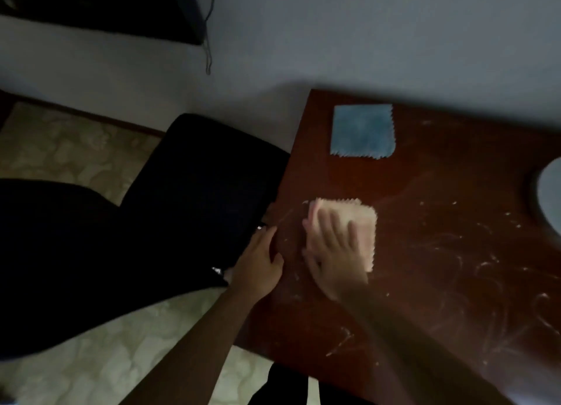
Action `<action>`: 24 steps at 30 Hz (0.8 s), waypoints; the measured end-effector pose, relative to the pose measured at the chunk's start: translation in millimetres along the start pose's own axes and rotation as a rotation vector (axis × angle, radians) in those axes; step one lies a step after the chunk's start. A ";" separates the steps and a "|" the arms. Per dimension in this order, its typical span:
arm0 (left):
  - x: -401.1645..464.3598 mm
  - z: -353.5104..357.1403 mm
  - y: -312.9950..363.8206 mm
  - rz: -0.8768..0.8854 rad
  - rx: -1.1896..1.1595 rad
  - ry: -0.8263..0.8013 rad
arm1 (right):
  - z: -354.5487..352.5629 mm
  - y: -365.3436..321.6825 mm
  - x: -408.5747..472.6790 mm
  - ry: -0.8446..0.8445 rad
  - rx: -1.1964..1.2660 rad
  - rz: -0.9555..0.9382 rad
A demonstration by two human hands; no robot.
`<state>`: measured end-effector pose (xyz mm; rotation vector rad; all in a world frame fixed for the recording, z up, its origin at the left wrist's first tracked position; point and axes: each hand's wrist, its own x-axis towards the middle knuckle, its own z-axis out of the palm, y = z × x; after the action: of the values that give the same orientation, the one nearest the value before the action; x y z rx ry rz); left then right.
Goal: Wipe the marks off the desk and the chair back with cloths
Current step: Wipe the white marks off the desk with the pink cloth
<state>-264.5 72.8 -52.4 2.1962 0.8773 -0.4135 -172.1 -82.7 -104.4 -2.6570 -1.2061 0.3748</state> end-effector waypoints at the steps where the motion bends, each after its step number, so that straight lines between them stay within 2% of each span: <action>1: -4.7 3.4 -7.5 0.020 -0.020 -0.009 | 3.8 3.6 5.6 -0.010 -0.055 0.003; 4: -14.0 5.6 -27.3 0.051 -0.083 -0.015 | 7.6 4.4 27.9 -0.018 -0.110 0.032; 10: -5.0 4.2 -45.0 -0.003 -0.179 0.002 | 6.1 -19.6 77.1 0.004 -0.033 0.066; 16: -0.6 14.7 -62.3 -0.059 -0.180 -0.010 | 27.9 -52.9 -5.7 -0.098 0.015 -0.205; 19: -3.2 17.2 -68.6 -0.053 -0.240 -0.047 | 27.3 -39.6 -6.4 -0.109 0.015 -0.274; 24: -7.3 13.9 -73.6 -0.075 -0.290 -0.053 | 8.4 -18.2 73.0 -0.050 -0.005 0.007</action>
<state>-321.5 96.5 -95.6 1.8837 0.9312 -0.3546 -141.2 -14.9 -117.8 -2.6721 -1.2133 0.4425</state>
